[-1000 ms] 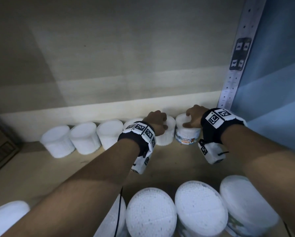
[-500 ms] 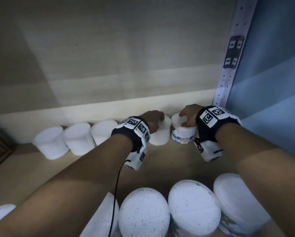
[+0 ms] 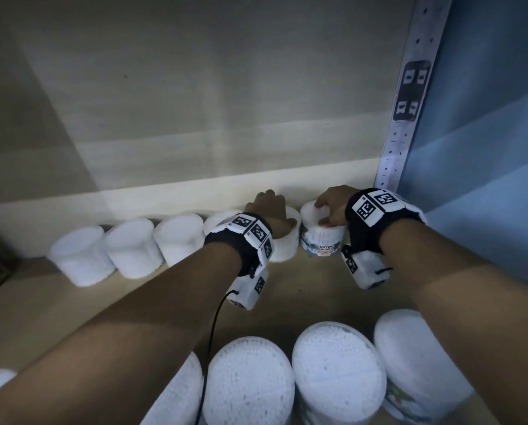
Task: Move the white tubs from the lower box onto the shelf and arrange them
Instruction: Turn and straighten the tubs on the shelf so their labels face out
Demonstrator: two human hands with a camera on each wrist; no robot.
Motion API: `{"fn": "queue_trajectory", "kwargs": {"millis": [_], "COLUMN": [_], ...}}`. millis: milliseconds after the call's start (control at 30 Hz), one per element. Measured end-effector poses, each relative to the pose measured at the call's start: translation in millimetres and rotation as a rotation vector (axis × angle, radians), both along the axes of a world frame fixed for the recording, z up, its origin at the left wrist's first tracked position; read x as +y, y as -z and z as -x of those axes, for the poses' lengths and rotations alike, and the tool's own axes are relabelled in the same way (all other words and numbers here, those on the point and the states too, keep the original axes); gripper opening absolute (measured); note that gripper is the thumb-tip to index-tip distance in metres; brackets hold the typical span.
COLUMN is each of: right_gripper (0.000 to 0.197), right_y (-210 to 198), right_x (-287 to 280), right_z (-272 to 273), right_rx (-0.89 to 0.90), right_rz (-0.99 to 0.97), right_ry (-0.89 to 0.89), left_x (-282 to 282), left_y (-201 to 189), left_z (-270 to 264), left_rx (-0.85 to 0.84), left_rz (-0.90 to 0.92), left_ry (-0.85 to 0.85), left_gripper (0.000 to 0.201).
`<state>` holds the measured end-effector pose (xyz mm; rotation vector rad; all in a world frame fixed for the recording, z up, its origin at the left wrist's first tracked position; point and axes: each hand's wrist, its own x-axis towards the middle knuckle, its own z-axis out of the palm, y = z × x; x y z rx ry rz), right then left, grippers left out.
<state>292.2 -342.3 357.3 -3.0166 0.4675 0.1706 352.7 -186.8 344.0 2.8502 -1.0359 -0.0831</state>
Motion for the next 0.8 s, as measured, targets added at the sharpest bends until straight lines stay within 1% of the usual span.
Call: {"fn": "queue_trajectory", "kwargs": {"millis": [167, 400, 467, 533, 567, 633, 700, 800], "right_gripper": [0.059, 0.057, 0.058, 0.059, 0.059, 0.058, 0.058, 0.058], "right_y": [-0.1, -1.0, -0.8, -1.0, -1.0, -1.4, -1.0, -0.5], "right_x": [2.1, 2.6, 2.8, 3.1, 3.1, 3.0, 2.8, 2.0], "right_z": [0.2, 3.6, 3.4, 2.9, 2.4, 2.6, 3.1, 3.0], "right_rx": [-0.017, -0.018, -0.014, -0.016, -0.018, -0.023, -0.022, -0.025], "right_rz": [0.016, 0.0, -0.005, -0.009, -0.01, -0.012, -0.013, -0.024], "right_ry": [-0.009, 0.0, 0.004, 0.006, 0.005, 0.004, 0.005, 0.006], "left_x": [4.3, 7.6, 6.9, 4.6, 3.2, 0.3, -0.9, -1.6], "left_y": [-4.7, -12.7, -12.8, -9.2, -7.0, -2.2, 1.3, 3.2], "left_z": [-2.5, -0.8, -2.4, -3.7, -3.8, -3.6, -2.8, -3.2], "left_rx": [0.071, 0.209, 0.169, 0.072, 0.034, 0.008, -0.002, -0.012], "left_rz": [-0.005, 0.025, 0.094, 0.168, 0.169, 0.106, 0.074, 0.075], "left_ry": [0.062, 0.163, 0.128, 0.032, -0.012, -0.055, -0.055, -0.045], "left_gripper": [0.048, 0.052, 0.05, 0.044, 0.046, 0.054, 0.059, 0.06]}}
